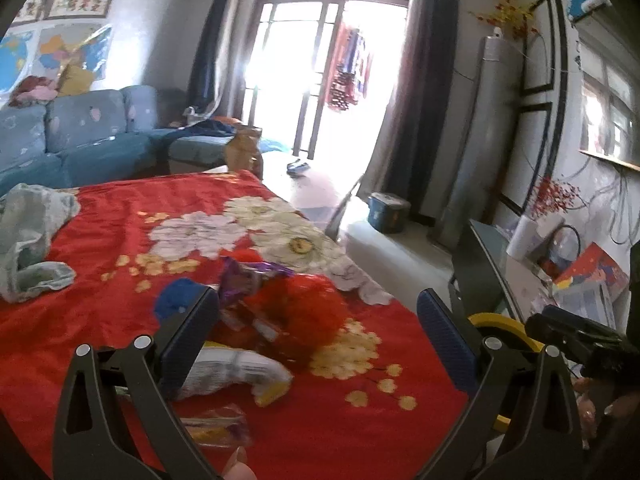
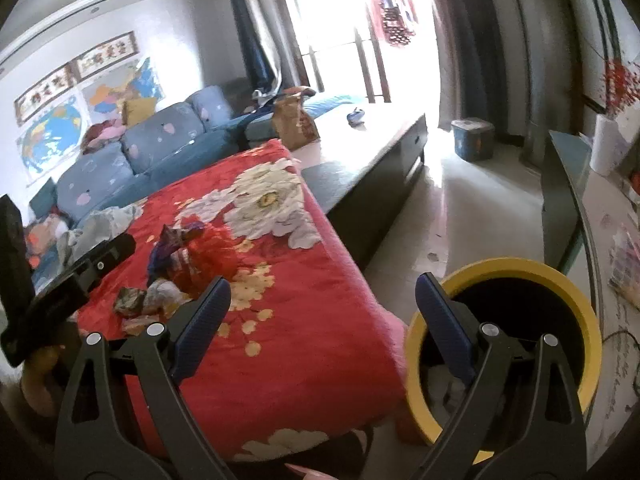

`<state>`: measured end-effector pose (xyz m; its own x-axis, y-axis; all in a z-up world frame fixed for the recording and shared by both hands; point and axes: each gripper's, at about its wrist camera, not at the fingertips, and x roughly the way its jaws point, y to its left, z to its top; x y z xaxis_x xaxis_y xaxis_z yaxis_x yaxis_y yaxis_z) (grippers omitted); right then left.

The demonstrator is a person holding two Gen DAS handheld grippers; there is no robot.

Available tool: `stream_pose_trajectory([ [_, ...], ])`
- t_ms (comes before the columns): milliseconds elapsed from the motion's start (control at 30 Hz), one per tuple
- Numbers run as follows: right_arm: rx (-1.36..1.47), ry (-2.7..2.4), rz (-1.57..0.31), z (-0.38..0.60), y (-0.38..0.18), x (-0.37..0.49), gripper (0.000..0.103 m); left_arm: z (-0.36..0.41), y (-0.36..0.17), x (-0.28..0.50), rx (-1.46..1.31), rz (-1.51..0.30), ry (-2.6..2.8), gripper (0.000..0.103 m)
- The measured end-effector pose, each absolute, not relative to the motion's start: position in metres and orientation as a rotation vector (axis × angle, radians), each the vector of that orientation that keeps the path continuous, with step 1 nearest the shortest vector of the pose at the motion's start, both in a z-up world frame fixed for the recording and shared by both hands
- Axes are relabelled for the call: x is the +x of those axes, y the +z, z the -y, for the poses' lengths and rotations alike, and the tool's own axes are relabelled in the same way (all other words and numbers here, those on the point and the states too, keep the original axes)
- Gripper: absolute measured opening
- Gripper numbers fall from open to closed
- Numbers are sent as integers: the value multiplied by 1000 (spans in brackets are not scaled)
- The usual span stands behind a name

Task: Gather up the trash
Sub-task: 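Move both open tools back toward the remaining trash on the bed, then grasp the blue cloth with the left tool while the right tool grasps the red plastic bag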

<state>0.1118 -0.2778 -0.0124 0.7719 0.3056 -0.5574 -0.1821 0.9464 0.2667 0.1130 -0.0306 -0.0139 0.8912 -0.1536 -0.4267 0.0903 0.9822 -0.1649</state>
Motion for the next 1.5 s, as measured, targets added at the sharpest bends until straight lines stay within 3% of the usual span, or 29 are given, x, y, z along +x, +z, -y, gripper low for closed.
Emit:
stream_pose_trajectory([
  [933,82,477,-691,180,-10,143,85,-81,-22,111,-251,-465,104,96],
  [1500,87,486,-756,150,-37,203,85,-117,-54,155,-330,-630,47,95],
])
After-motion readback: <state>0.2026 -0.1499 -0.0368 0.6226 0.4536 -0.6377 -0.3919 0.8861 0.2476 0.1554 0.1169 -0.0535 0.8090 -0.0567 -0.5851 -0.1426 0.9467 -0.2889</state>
